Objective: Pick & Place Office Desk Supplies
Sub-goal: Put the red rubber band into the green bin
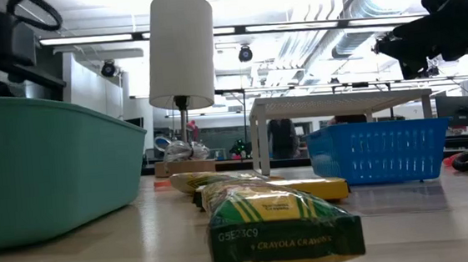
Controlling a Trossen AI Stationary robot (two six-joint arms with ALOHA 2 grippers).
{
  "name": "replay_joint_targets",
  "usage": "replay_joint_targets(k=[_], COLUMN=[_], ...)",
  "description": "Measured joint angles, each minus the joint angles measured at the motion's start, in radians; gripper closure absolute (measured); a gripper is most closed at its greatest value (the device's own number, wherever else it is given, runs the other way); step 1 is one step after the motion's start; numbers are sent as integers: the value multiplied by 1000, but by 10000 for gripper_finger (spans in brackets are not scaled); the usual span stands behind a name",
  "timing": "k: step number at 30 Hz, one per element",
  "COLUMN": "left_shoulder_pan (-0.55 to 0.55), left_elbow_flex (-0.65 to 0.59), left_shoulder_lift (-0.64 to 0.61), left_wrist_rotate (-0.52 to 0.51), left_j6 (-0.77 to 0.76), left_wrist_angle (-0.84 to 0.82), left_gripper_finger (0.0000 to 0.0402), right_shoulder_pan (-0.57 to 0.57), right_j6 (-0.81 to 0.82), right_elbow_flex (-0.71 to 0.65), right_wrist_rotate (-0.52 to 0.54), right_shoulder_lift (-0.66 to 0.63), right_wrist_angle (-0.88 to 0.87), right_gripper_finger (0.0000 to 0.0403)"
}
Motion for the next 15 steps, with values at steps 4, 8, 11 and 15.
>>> replay_joint_targets(k=[4,8,11,15], left_shoulder_pan=[1,1,1,1], left_elbow_flex=[0,0,0,0], left_shoulder_lift=[19,33,35,35], left_wrist_rotate=[12,15,15,15], left_j6=[17,18,21,28], left_wrist_angle=[12,19,19,19], left_gripper_finger=[305,305,305,305], right_shoulder_pan=[0,0,0,0], right_j6=[0,0,0,0], right_elbow_flex=[0,0,0,0], right_wrist_rotate=[0,0,0,0], right_shoulder_lift=[0,0,0,0], right_wrist_angle=[0,0,0,0], right_gripper_finger=[237,237,237,237])
